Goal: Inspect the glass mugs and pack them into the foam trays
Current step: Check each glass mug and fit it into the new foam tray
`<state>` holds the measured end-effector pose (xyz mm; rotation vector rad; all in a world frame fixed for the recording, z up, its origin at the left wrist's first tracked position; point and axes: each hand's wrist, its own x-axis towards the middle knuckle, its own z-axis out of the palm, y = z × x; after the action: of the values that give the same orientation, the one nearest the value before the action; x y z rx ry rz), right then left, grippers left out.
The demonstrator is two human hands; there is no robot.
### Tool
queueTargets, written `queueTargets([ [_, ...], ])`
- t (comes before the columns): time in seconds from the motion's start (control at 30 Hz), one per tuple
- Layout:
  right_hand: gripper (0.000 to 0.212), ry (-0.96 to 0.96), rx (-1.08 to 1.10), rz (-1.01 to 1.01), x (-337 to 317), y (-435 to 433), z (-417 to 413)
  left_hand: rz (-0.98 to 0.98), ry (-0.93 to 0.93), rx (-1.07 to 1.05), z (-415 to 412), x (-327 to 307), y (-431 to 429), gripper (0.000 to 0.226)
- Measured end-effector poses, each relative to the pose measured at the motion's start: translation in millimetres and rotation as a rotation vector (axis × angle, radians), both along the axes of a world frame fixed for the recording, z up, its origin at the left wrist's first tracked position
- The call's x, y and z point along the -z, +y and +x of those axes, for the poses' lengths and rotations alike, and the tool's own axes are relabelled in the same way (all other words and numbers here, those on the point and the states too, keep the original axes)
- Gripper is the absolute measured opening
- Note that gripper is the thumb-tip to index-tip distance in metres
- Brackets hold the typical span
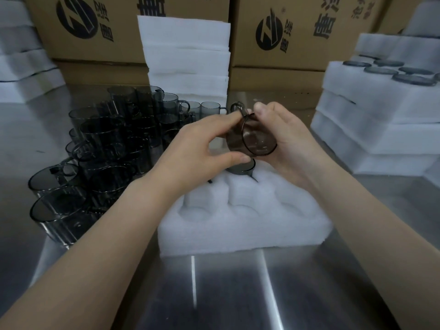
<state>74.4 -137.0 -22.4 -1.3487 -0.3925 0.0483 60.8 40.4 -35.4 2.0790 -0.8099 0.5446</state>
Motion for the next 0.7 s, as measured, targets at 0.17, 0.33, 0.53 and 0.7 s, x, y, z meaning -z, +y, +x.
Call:
queueTargets([
  [0.17,0.030,-0.136,0.082,-0.201,3,3,-2,0.035,-0.093,-0.027,-2,0,-1,0.058],
  [0.33,0.046,-0.233,0.102,-0.437,3,1,-3,0.014,-0.031,-0.041,-2,0,1,0.055],
  [0.53,0.051,-0.227,0.021,-0.425,4,-3,0,-0.093,0.082,-0.085,0,2,3,0.044],
  [0.7,0.057,-0.233,-0.089,-0.314,0,-7,1,-0.228,0.221,-0.065,6,4,8,0.053],
])
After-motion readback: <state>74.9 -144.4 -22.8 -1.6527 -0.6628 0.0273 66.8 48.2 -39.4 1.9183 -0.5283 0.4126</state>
